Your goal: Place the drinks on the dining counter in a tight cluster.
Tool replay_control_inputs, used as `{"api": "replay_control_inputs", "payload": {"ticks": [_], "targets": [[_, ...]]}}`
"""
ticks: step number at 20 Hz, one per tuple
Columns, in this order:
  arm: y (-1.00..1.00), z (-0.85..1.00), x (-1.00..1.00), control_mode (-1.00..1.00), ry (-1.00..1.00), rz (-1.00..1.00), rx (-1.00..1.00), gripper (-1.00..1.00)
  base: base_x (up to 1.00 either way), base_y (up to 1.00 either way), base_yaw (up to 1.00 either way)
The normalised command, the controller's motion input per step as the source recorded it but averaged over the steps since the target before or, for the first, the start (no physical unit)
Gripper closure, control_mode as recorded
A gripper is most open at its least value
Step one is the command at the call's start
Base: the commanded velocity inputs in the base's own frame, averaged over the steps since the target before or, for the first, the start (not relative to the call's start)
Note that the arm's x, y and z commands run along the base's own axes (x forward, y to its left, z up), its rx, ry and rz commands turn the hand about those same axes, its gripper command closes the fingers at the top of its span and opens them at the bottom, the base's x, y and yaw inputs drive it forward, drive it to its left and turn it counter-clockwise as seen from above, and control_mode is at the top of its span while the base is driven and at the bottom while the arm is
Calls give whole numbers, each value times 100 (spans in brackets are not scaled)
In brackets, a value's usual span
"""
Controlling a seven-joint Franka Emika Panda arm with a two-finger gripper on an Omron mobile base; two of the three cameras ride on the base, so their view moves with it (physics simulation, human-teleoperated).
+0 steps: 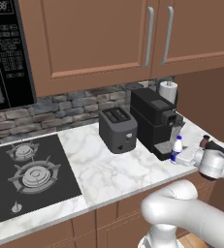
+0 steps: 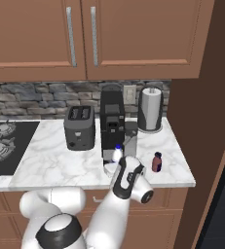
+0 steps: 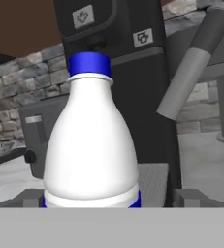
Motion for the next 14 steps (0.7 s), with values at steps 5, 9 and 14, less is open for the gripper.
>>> {"api": "replay_control_inputs", "payload": {"ticks": [5, 9, 14], "targets": [[5, -6, 8, -100, 0, 0, 0, -100, 0, 0, 0], [8, -5, 7, -100, 0, 0, 0, -100, 0, 0, 0], [7, 0, 6, -100, 0, 0, 0, 100, 0, 0, 0]]}}
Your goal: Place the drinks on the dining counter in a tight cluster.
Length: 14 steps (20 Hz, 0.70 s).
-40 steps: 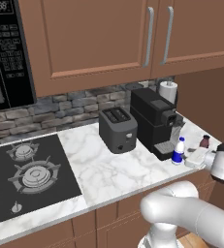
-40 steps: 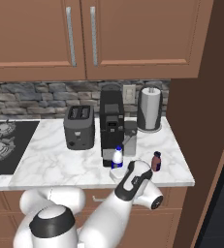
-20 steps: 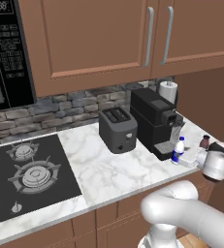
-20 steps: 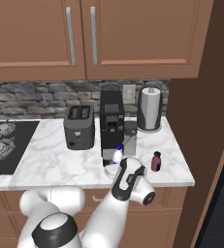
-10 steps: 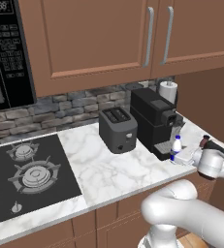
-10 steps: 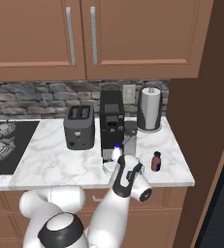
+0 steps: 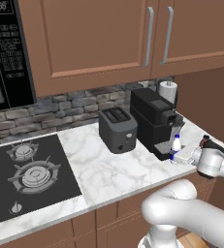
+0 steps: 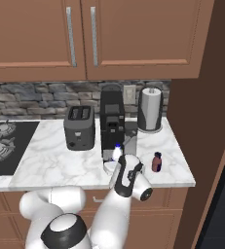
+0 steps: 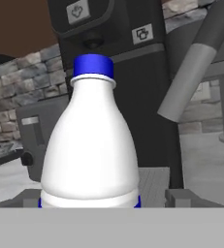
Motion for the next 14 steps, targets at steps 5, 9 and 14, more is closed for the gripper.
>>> {"api": "replay_control_inputs", "payload": {"ticks": [5, 9, 14], "targets": [[0, -1, 0, -100, 0, 0, 0, 100, 0, 0, 0], [0, 18, -29, -100, 0, 0, 0, 100, 0, 0, 0], [2, 39, -48, -100, 0, 0, 0, 100, 0, 0, 0]]}}
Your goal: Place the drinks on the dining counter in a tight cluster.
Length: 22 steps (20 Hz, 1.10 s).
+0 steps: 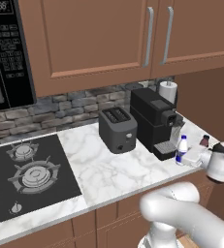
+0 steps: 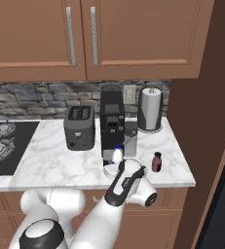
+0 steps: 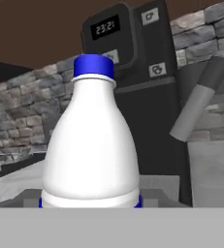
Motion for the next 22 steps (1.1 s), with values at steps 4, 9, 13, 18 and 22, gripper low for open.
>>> {"api": "replay_control_inputs", "payload": {"ticks": [4, 9, 13, 18, 22], "targets": [[8, 54, -45, -100, 0, 0, 0, 100, 0, 0, 0], [18, 56, -44, -100, 0, 1, 0, 100, 0, 0, 0], [30, 50, -43, -100, 0, 3, -1, 100, 0, 0, 0], [29, 47, -42, -100, 0, 9, -2, 100, 0, 0, 0], [24, 42, -45, -100, 0, 15, -5, 100, 0, 0, 0]]}}
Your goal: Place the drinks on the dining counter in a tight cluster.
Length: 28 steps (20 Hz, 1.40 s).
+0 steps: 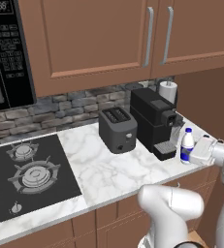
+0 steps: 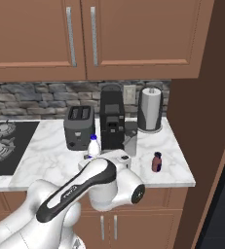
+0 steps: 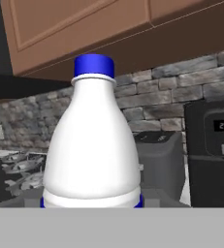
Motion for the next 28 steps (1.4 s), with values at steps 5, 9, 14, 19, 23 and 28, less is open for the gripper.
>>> {"api": "replay_control_inputs", "payload": {"ticks": [5, 9, 14, 19, 23, 28], "targets": [[16, 41, -36, -100, 0, 8, -1, 100, 0, 0, 0], [7, 20, -8, -100, 1, 4, 0, 100, 0, 0, 0], [0, 1, 0, -100, 1, 0, 1, 100, 0, 0, 0], [0, 0, 0, -100, 0, 0, 0, 100, 0, 0, 0], [0, 0, 0, -100, 0, 0, 0, 100, 0, 0, 0], [0, 0, -7, 100, -1, 0, 0, 100, -16, 2, 1]]}}
